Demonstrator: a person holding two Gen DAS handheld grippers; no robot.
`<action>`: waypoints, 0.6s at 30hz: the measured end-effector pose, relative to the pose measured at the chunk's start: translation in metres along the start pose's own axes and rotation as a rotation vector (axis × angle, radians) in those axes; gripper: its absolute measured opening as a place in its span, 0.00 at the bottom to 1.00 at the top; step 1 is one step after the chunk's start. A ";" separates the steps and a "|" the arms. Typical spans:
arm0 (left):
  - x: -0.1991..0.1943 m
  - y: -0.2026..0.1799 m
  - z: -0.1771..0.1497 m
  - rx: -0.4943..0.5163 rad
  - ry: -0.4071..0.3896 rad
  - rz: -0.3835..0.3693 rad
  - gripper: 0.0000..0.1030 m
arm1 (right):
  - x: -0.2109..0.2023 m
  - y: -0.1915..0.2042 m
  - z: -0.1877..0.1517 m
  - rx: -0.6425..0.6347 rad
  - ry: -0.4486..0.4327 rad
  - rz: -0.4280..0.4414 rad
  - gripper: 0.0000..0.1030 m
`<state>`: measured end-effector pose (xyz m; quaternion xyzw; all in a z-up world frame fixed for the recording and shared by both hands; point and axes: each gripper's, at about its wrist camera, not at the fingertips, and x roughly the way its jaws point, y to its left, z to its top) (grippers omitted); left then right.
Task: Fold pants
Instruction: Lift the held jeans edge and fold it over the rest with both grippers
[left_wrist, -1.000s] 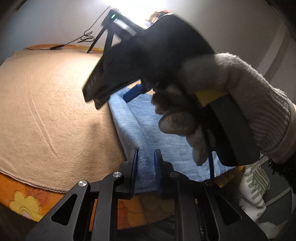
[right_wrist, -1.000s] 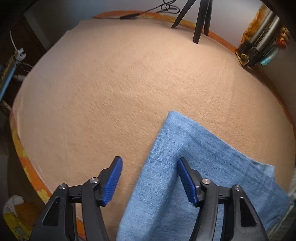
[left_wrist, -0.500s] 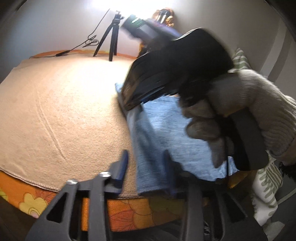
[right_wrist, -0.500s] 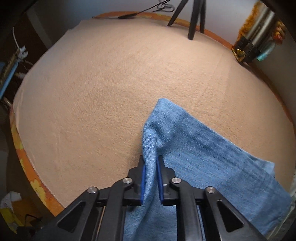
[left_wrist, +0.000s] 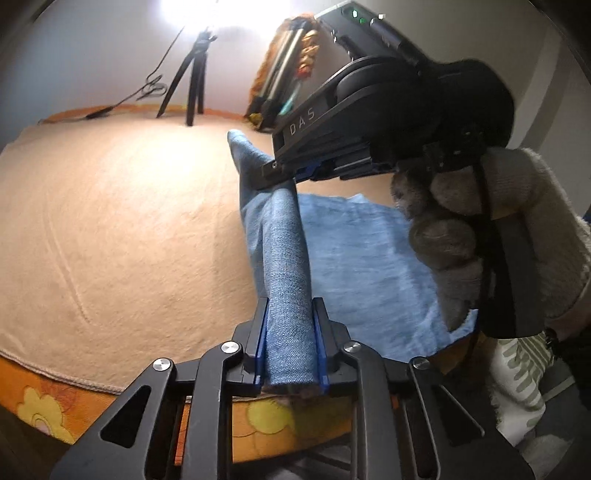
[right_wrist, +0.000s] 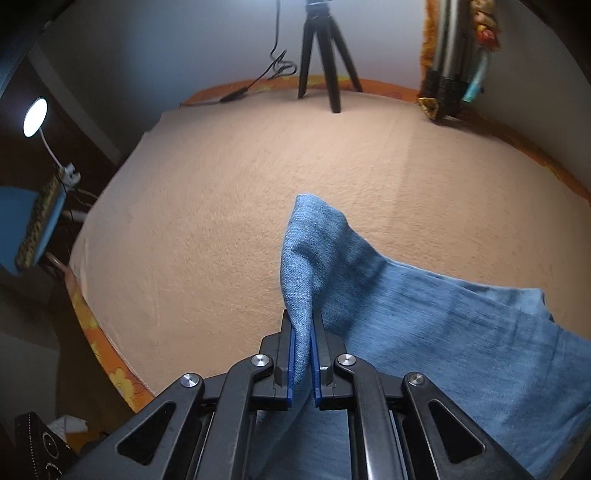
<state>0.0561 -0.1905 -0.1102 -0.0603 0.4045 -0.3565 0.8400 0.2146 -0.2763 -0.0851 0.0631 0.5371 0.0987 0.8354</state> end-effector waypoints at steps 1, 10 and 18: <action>-0.002 -0.004 0.002 0.005 -0.006 -0.007 0.17 | -0.004 -0.004 -0.001 0.015 -0.010 0.014 0.04; -0.001 -0.049 0.017 0.109 -0.013 -0.070 0.16 | -0.044 -0.049 -0.009 0.099 -0.098 0.095 0.04; 0.016 -0.108 0.032 0.205 0.001 -0.166 0.15 | -0.093 -0.117 -0.029 0.184 -0.180 0.117 0.04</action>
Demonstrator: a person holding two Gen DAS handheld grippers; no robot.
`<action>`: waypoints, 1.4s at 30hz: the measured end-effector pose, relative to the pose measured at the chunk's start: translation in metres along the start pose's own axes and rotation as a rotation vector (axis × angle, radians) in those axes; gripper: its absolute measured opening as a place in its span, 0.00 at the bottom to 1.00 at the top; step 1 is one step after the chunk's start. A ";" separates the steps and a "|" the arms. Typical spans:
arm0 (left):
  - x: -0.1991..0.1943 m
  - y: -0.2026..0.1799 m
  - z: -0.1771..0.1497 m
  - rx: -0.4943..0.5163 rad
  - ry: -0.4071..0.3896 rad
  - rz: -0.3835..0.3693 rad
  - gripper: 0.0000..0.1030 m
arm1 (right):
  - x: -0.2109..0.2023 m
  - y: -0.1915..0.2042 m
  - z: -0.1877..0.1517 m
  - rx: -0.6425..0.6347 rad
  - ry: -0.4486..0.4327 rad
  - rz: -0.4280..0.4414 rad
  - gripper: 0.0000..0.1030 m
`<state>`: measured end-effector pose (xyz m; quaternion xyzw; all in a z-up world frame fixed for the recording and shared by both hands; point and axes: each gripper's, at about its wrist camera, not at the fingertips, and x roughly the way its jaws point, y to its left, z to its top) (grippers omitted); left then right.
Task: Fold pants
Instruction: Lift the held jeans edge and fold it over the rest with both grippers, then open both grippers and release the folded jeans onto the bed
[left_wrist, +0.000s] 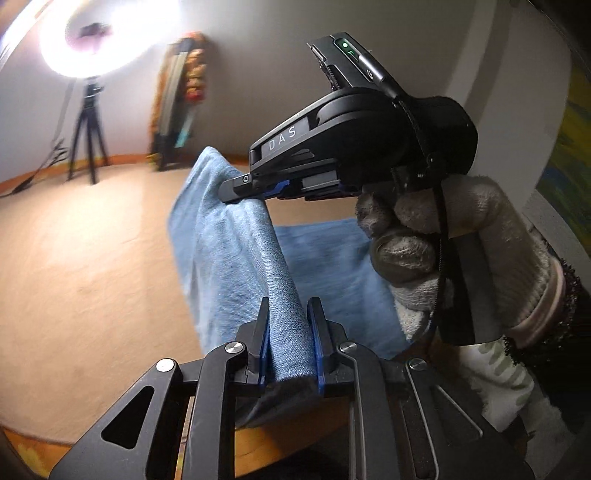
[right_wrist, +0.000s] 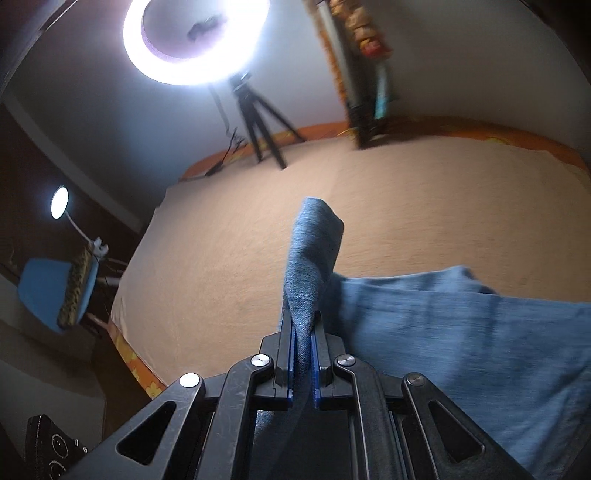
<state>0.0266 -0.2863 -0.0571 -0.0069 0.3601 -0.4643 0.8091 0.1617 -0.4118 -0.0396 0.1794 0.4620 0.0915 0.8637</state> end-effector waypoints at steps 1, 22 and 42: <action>0.003 -0.005 0.001 0.003 0.003 -0.012 0.15 | -0.006 -0.008 0.000 0.010 -0.009 0.000 0.04; 0.090 -0.114 0.018 0.093 0.093 -0.207 0.15 | -0.108 -0.164 -0.028 0.191 -0.130 -0.101 0.04; 0.146 -0.112 0.017 0.136 0.205 -0.223 0.15 | -0.113 -0.251 -0.050 0.284 -0.109 -0.187 0.02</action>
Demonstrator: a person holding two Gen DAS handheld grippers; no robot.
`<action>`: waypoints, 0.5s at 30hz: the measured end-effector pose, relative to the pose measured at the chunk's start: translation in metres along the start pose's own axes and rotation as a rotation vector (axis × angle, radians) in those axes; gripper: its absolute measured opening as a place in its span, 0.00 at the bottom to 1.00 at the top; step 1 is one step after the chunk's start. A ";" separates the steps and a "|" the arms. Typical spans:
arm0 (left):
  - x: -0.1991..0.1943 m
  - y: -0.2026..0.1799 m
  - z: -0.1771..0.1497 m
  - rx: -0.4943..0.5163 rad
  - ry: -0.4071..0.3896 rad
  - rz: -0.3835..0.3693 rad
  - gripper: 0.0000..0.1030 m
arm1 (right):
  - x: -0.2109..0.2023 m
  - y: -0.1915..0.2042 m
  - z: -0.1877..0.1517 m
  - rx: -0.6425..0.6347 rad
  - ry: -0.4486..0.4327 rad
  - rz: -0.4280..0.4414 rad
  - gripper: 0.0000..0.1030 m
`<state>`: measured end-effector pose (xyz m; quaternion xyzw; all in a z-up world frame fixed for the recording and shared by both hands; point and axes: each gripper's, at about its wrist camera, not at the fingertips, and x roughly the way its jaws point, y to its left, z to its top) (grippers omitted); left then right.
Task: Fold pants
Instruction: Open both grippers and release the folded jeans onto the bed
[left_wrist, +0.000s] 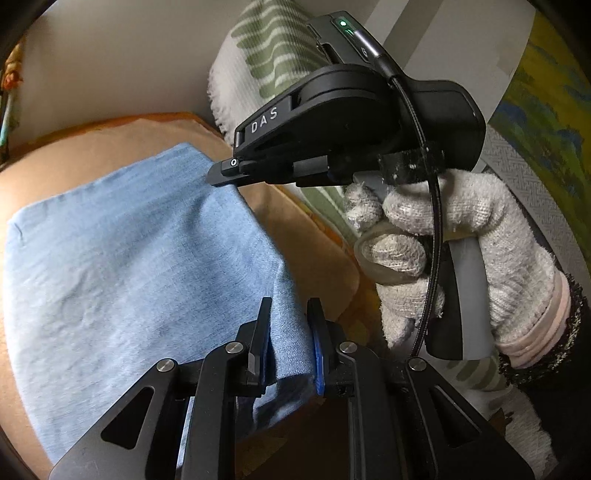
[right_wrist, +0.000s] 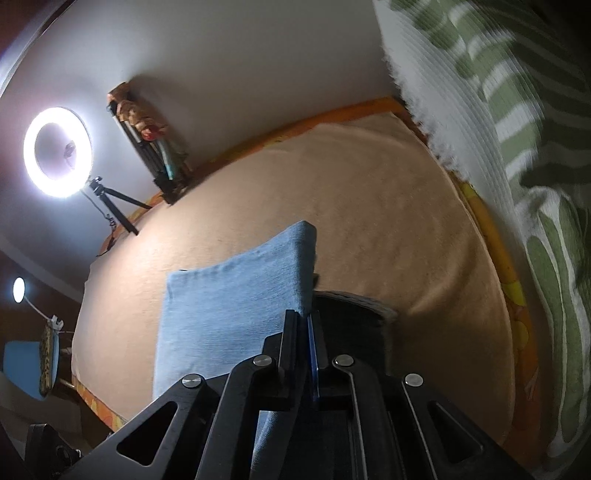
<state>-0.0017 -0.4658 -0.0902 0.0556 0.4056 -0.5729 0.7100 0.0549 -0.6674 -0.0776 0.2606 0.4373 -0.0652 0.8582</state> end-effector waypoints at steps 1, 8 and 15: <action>0.003 0.002 0.000 0.001 0.005 0.002 0.15 | 0.003 -0.003 -0.001 0.005 0.004 -0.002 0.02; 0.020 -0.005 -0.001 0.011 0.014 -0.005 0.15 | 0.014 -0.014 -0.001 0.002 0.007 -0.050 0.01; 0.020 -0.013 -0.007 0.051 0.041 -0.039 0.23 | 0.009 -0.037 -0.003 0.059 -0.003 -0.065 0.01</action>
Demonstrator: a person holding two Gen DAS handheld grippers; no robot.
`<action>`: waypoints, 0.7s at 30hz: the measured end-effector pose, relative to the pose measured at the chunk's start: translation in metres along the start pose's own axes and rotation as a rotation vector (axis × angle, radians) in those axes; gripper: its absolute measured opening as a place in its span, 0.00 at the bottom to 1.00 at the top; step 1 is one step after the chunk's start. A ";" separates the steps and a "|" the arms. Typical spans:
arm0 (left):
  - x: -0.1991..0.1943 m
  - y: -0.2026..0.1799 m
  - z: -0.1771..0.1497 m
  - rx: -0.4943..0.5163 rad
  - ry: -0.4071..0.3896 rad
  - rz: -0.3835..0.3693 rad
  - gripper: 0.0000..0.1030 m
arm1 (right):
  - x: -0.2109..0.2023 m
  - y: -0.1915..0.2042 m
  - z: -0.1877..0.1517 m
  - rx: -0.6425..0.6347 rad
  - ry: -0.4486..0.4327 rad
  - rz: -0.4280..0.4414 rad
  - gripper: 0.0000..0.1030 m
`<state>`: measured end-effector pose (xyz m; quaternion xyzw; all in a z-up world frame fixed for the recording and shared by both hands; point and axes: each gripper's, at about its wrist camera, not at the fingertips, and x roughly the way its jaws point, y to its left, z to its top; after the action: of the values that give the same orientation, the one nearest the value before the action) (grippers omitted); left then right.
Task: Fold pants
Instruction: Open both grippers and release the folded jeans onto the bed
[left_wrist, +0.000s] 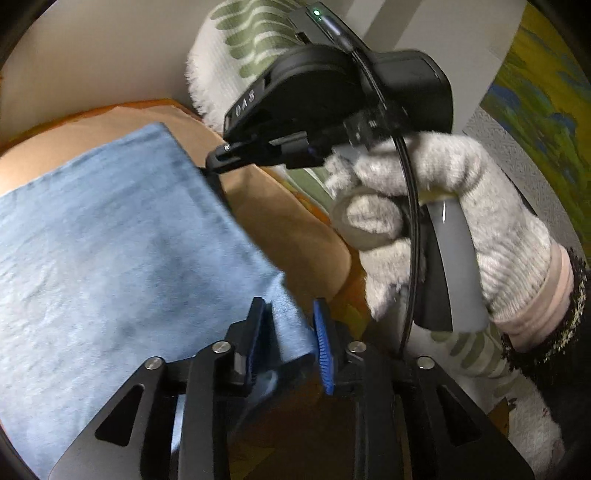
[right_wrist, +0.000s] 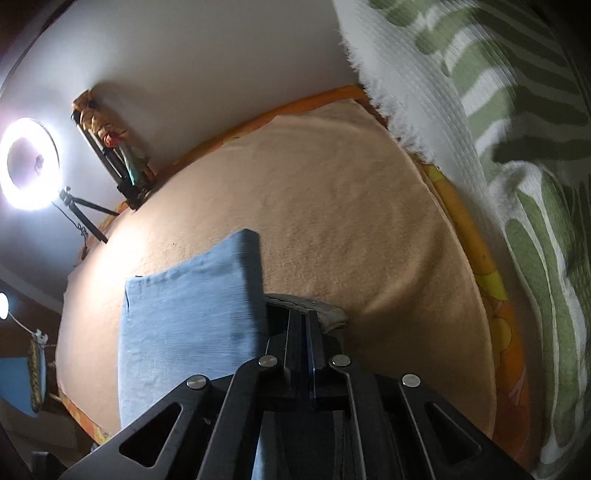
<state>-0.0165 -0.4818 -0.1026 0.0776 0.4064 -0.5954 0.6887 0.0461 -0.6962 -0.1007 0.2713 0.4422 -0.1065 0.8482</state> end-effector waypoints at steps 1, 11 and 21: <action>0.000 -0.004 -0.001 0.018 0.005 -0.007 0.23 | -0.005 -0.002 -0.001 0.005 -0.010 0.003 0.02; -0.013 -0.019 -0.005 0.080 0.025 -0.018 0.23 | -0.052 -0.011 -0.013 0.046 -0.103 0.047 0.24; -0.091 -0.016 0.005 0.120 -0.057 0.121 0.37 | -0.075 0.003 -0.039 0.017 -0.151 0.071 0.50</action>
<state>-0.0245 -0.4202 -0.0347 0.1262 0.3449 -0.5780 0.7287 -0.0237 -0.6766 -0.0574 0.2851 0.3662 -0.1000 0.8801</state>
